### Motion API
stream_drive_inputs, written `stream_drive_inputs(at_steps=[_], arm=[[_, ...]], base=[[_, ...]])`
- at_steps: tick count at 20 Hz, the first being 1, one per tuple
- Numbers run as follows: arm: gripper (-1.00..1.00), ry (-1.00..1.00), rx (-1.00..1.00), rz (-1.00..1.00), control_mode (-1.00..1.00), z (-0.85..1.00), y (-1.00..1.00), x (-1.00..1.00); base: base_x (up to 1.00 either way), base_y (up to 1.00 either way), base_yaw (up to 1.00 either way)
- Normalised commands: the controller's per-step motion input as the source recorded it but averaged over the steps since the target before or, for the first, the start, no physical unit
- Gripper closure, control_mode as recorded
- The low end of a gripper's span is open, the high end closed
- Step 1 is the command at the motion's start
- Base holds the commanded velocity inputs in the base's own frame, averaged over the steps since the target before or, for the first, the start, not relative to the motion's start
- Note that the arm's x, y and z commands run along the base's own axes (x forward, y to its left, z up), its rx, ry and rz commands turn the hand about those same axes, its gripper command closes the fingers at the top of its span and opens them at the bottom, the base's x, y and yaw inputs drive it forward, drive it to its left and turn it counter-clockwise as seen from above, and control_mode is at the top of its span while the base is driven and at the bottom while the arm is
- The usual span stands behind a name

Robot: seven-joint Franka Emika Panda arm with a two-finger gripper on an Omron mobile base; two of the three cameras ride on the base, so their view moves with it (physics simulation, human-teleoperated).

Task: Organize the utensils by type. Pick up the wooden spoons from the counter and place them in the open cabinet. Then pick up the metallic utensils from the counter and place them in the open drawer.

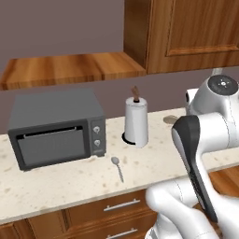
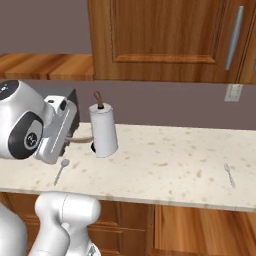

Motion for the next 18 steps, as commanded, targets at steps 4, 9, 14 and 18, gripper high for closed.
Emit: stream_drive_inputs(at_steps=[4,9,14,18], arm=[[1.00,0.00,0.00,0.00,1.00,0.00,0.00,0.00],[1.00,0.00,0.00,0.00,1.00,0.00,0.00,0.00],[1.00,0.00,0.00,0.00,1.00,0.00,0.00,0.00],[1.00,0.00,0.00,0.00,1.00,0.00,0.00,0.00]], base=[[-0.24,0.44,0.02],[-0.31,0.55,0.00],[-0.71,0.28,-0.35],[-0.54,0.08,-0.89]])
